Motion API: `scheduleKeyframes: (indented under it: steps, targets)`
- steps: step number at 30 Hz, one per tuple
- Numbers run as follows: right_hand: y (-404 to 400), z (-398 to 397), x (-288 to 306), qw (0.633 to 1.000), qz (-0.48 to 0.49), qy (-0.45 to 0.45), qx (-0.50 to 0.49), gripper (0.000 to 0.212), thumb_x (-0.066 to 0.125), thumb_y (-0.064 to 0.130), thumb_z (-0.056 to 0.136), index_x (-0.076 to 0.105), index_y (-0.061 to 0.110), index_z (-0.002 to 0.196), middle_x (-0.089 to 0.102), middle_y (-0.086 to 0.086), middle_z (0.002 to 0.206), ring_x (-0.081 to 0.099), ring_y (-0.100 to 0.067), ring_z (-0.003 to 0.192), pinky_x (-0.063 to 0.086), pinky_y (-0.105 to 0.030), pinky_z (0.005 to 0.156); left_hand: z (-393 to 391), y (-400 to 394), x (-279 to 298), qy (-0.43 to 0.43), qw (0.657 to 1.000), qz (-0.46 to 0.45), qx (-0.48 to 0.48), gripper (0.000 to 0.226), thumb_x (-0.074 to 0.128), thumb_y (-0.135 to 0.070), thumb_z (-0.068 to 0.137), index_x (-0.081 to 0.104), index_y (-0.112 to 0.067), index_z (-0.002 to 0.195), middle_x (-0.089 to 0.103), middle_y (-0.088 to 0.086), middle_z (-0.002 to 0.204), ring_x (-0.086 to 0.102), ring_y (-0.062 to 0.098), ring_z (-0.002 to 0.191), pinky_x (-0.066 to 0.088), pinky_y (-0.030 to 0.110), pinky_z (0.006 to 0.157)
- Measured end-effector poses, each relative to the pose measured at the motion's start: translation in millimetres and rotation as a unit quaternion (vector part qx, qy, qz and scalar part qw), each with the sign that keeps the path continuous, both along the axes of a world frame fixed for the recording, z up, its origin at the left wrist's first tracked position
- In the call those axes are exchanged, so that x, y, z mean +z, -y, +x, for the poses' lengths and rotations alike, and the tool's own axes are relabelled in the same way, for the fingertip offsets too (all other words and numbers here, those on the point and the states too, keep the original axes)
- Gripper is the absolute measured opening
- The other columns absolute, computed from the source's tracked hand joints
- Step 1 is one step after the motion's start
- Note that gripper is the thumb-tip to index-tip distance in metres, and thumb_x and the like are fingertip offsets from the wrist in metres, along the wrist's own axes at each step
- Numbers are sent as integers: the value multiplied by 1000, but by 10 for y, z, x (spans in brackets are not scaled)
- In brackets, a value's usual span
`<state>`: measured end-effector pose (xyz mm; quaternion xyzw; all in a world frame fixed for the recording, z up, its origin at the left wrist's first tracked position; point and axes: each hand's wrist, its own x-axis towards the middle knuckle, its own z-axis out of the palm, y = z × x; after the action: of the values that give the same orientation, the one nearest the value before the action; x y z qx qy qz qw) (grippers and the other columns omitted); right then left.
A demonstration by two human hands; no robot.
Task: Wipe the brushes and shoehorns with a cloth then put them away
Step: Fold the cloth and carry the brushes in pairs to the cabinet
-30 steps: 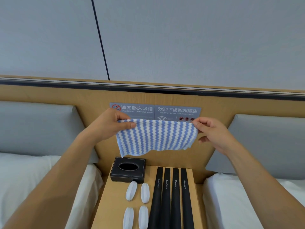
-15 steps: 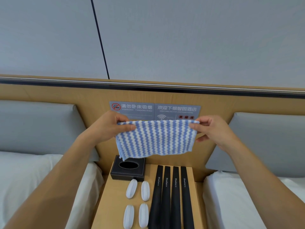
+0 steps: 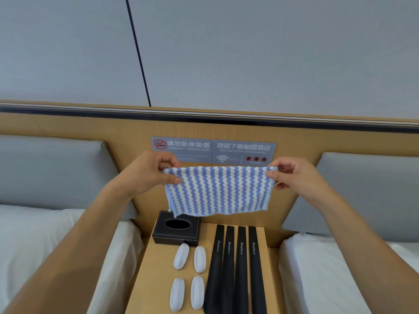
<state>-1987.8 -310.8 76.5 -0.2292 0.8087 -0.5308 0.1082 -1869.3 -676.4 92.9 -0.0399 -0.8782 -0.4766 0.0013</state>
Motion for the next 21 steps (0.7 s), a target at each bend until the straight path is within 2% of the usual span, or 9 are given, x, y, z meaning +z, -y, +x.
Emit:
scheduleKeyframes:
  steps: [1, 3, 6, 10, 14, 17, 21]
  targets:
    - [-8, 1, -2, 1000, 1, -3, -2, 3, 71, 18, 91, 73, 18, 89, 78, 3, 88, 70, -7, 75, 57, -21, 60, -6, -2, -9, -11, 1000, 4, 16, 14, 82, -21, 77, 70, -23, 83, 77, -2, 85, 74, 17, 82, 56, 20, 66]
    - [-26, 8, -6, 1000, -1, -6, -9, 5, 71, 17, 91, 73, 16, 86, 77, 4, 86, 69, -4, 72, 55, -20, 58, -16, -6, -27, -13, 999, 12, 43, 7, 79, -24, 79, 74, -20, 83, 77, 0, 84, 74, 19, 82, 60, 28, 69]
    - [-62, 24, -18, 1000, -7, -2, -14, 6, 70, 17, 91, 72, 14, 87, 76, 4, 86, 68, -3, 73, 56, -21, 59, -4, -27, -34, 15, 999, 26, 36, 14, 71, -30, 85, 76, -18, 89, 77, 2, 88, 75, 20, 84, 62, 39, 71]
    - [-103, 36, -26, 1000, -17, 14, -17, 8, 68, 17, 93, 70, 10, 91, 77, -1, 90, 70, -9, 79, 58, -25, 64, 39, -83, 11, 29, 999, 12, -12, 29, 56, -41, 92, 76, -20, 94, 77, -1, 93, 73, 19, 85, 61, 30, 64]
    - [-127, 37, -13, 999, -31, 22, -25, 9, 67, 13, 94, 66, 4, 93, 78, -5, 90, 72, -12, 80, 58, -29, 64, 19, -127, 23, -10, 999, -38, 0, 20, 56, -30, 97, 72, -30, 85, 71, -6, 77, 60, 5, 63, 52, 22, 61]
    - [-151, 29, -3, 999, -36, 14, -31, 8, 68, 14, 92, 66, 6, 94, 79, -4, 89, 73, -13, 80, 58, -27, 63, -5, -155, 4, -26, 999, -5, 31, 7, 61, -27, 95, 66, -23, 92, 74, 3, 77, 61, 10, 66, 52, 23, 65]
    - [-192, 2, 4, 998, -39, 5, -45, 5, 73, 17, 88, 71, 14, 92, 79, -4, 88, 75, -14, 87, 59, -27, 78, -33, -107, -21, -49, 998, 3, 44, 8, 65, -31, 93, 68, -26, 88, 73, 11, 82, 62, 21, 75, 44, 33, 75]
